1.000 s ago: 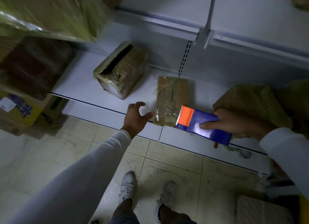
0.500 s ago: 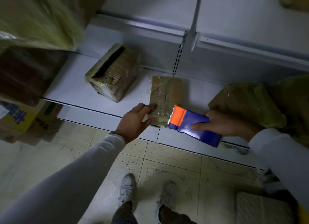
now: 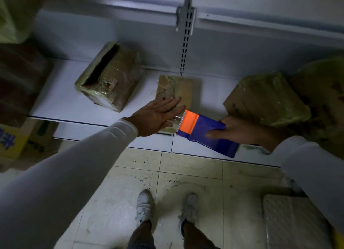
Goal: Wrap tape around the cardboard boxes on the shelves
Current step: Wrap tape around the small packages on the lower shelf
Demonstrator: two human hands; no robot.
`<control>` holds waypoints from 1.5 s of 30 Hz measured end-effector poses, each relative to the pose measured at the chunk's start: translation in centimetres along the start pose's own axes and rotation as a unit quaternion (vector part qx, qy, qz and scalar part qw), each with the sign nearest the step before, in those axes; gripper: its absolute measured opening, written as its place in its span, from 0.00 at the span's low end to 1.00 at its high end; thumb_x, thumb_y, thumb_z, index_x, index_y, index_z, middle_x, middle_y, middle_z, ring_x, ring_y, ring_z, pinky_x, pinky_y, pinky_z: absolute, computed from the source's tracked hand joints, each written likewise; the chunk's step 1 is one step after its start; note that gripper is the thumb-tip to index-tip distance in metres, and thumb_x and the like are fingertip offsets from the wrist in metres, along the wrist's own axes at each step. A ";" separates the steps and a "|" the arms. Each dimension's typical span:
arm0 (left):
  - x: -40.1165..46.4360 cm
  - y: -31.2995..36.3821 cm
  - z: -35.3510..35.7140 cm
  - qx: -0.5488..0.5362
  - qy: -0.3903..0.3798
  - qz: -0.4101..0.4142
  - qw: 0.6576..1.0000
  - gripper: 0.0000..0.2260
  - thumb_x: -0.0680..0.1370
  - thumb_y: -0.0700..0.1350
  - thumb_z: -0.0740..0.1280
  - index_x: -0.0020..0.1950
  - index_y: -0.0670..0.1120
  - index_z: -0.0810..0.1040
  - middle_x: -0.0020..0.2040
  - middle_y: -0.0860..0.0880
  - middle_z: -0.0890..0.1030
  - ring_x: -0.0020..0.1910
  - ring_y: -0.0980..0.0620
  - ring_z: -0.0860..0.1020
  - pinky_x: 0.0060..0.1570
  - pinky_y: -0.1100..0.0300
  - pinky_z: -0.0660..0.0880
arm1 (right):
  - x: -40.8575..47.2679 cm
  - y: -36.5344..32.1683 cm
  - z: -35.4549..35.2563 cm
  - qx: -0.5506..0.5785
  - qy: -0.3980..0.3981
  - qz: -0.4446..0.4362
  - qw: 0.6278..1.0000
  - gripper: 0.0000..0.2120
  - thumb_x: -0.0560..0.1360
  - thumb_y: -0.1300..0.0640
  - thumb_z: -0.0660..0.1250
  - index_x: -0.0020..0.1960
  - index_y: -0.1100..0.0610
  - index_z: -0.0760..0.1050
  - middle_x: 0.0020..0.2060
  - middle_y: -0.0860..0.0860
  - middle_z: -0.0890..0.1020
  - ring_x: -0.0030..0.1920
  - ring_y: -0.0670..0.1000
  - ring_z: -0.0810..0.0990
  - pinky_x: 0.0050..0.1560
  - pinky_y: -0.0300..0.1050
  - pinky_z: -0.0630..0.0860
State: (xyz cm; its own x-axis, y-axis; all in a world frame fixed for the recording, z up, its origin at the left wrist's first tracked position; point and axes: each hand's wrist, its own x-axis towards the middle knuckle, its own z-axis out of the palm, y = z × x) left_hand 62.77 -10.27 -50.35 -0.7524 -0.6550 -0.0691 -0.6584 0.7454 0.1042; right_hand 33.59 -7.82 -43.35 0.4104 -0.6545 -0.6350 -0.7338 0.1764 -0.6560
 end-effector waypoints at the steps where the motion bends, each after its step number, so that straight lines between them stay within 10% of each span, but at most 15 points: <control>1: 0.0 -0.2 0.0 0.000 -0.008 0.001 1.000 0.28 0.81 0.58 0.47 0.79 0.47 0.52 0.78 0.43 0.53 0.77 0.42 0.53 0.75 0.48 0.51 | -0.3 0.3 -0.2 0.002 -0.007 -0.007 1.000 0.32 0.65 0.32 0.71 0.41 0.64 0.78 0.30 0.57 0.77 0.30 0.55 0.74 0.35 0.46 0.69; 5: -0.2 -0.6 -0.2 -0.009 -0.025 -0.006 1.000 0.27 0.81 0.59 0.44 0.79 0.50 0.50 0.79 0.46 0.50 0.77 0.45 0.49 0.75 0.51 0.47 | -2.5 1.7 -2.0 -0.011 -0.013 0.001 1.000 0.21 0.67 0.37 0.69 0.29 0.53 0.72 0.21 0.49 0.69 0.23 0.49 0.68 0.30 0.42 0.65; 12: -0.1 -0.2 -0.7 -0.036 -0.001 -0.005 0.999 0.28 0.80 0.59 0.49 0.78 0.48 0.57 0.78 0.45 0.56 0.77 0.44 0.54 0.74 0.47 0.53 | -2.3 1.9 -0.4 -0.083 0.067 0.072 0.992 0.21 0.74 0.44 0.69 0.41 0.64 0.77 0.26 0.54 0.75 0.26 0.48 0.74 0.33 0.40 0.69; 17: 1.1 3.3 -0.9 -0.045 0.035 -0.117 0.991 0.35 0.75 0.69 0.49 0.74 0.48 0.63 0.74 0.46 0.66 0.74 0.45 0.62 0.74 0.44 0.52 | 0.5 -0.3 1.9 -0.148 0.109 0.110 0.977 0.17 0.74 0.40 0.67 0.38 0.53 0.72 0.29 0.50 0.75 0.31 0.49 0.75 0.33 0.40 0.69; 21: 0.6 3.2 -0.3 -0.035 0.063 -0.121 0.990 0.32 0.77 0.66 0.50 0.73 0.46 0.65 0.72 0.46 0.69 0.73 0.45 0.64 0.73 0.41 0.53 | 0.0 1.2 3.1 -0.236 0.121 0.137 0.954 0.18 0.77 0.42 0.63 0.62 0.50 0.73 0.34 0.47 0.72 0.34 0.46 0.74 0.34 0.40 0.69; 27: 1.5 4.3 -0.9 0.054 0.065 -0.117 0.989 0.32 0.76 0.68 0.51 0.75 0.52 0.64 0.72 0.42 0.68 0.72 0.37 0.62 0.70 0.36 0.56 | -1.3 2.7 6.0 -0.086 0.165 0.167 0.968 0.22 0.72 0.36 0.68 0.34 0.53 0.69 0.29 0.50 0.75 0.31 0.50 0.76 0.33 0.41 0.71; 33: 3.1 7.9 0.1 0.035 0.060 -0.190 0.979 0.29 0.78 0.62 0.45 0.77 0.53 0.56 0.78 0.42 0.54 0.77 0.42 0.53 0.73 0.41 0.52 | -2.6 3.7 6.7 -0.041 0.150 0.157 0.975 0.23 0.73 0.37 0.67 0.33 0.54 0.68 0.28 0.51 0.73 0.29 0.49 0.73 0.32 0.41 0.67; 41: 2.8 8.1 0.7 -0.018 0.116 -0.203 0.972 0.17 0.75 0.53 0.57 0.56 0.51 0.81 0.72 0.42 0.69 0.71 0.40 0.67 0.66 0.37 0.62 | -4.2 5.0 7.4 -0.022 0.156 0.179 0.971 0.22 0.73 0.38 0.68 0.33 0.54 0.68 0.28 0.50 0.74 0.29 0.48 0.74 0.31 0.38 0.68; 45: 1.6 7.6 0.8 -0.003 0.113 -0.192 0.975 0.24 0.76 0.51 0.56 0.73 0.48 0.67 0.71 0.44 0.71 0.71 0.43 0.68 0.68 0.40 0.62 | -4.7 4.9 7.5 -0.019 0.152 0.167 0.974 0.22 0.73 0.39 0.68 0.32 0.54 0.68 0.27 0.49 0.74 0.28 0.47 0.74 0.30 0.38 0.67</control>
State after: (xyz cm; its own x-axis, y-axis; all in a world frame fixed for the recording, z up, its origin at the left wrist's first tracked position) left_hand 56.55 -5.56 -50.49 -0.4280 -0.8963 0.1158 -0.8900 0.4403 0.1186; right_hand 32.14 1.58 -46.62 -0.0299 -0.7543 -0.6559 -0.8206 0.3931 -0.4148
